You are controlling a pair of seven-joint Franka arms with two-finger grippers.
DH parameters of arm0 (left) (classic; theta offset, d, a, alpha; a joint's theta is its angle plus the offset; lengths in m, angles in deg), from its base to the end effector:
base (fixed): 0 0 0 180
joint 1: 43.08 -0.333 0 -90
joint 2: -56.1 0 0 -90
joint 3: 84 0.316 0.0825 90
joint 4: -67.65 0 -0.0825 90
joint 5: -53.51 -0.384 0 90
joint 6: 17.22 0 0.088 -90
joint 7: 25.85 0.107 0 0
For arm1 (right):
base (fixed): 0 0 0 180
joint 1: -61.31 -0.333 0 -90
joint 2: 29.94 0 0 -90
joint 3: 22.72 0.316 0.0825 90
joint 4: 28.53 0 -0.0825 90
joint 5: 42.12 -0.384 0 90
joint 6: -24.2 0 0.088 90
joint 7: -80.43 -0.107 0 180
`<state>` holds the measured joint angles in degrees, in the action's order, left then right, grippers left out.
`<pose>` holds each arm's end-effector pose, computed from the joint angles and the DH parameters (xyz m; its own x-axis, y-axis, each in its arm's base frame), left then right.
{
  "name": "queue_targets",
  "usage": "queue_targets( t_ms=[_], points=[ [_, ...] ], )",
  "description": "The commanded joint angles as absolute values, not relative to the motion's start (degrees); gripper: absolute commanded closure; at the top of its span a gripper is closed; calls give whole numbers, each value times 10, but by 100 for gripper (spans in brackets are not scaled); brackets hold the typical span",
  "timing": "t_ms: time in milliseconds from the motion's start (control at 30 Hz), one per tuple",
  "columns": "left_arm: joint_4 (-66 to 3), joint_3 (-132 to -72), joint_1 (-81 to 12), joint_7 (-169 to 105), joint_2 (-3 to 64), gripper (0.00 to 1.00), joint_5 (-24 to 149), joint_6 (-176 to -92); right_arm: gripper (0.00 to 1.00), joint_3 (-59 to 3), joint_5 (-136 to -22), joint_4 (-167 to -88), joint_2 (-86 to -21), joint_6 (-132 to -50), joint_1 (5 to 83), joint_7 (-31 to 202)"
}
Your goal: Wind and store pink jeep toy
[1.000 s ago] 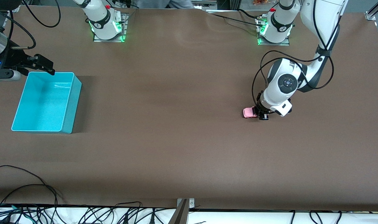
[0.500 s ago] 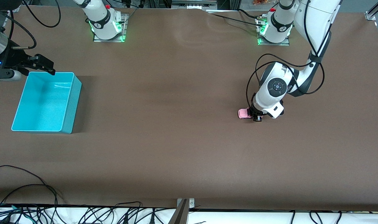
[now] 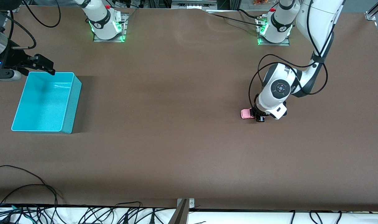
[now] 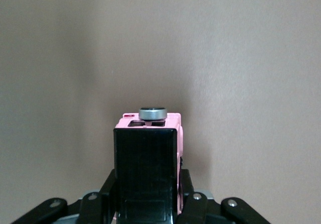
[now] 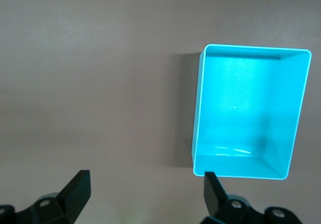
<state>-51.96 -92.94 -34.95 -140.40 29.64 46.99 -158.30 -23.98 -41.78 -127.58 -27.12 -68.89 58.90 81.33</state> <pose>0.5510 -0.1696 0.1955 -0.0513 0.9983 0.0280 0.9959 0.0533 -0.0737 0.5395 0.0100 0.5814 0.9978 0.0361 -0.0549 0.0364 -0.9993 0.0040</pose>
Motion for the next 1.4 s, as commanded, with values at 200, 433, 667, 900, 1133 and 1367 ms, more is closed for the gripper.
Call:
queue_targets(
  t_ms=[200,433,667,900,1133,1367],
  points=[
    [-513,-923,-412,-1326,269,88,448,-1595,0,-240,-409,-1271,-270,-684,587,811],
    [-514,-922,-438,-1299,270,88,447,-1595,0,-240,-409,-1271,-270,-684,587,810],
    [-514,-923,-488,-1295,261,88,395,-1611,0,-240,-410,-1271,-270,-684,588,810],
    [-514,-923,-555,-1225,251,88,373,-1635,0,-240,-410,-1271,-270,-684,587,810],
    [-514,-923,-596,-1181,240,86,349,-1640,0,-241,-410,-1271,-270,-684,588,810],
    [-511,-923,-605,-1174,238,55,337,-1640,0,-241,-410,-1271,-270,-684,588,810]
  ],
)
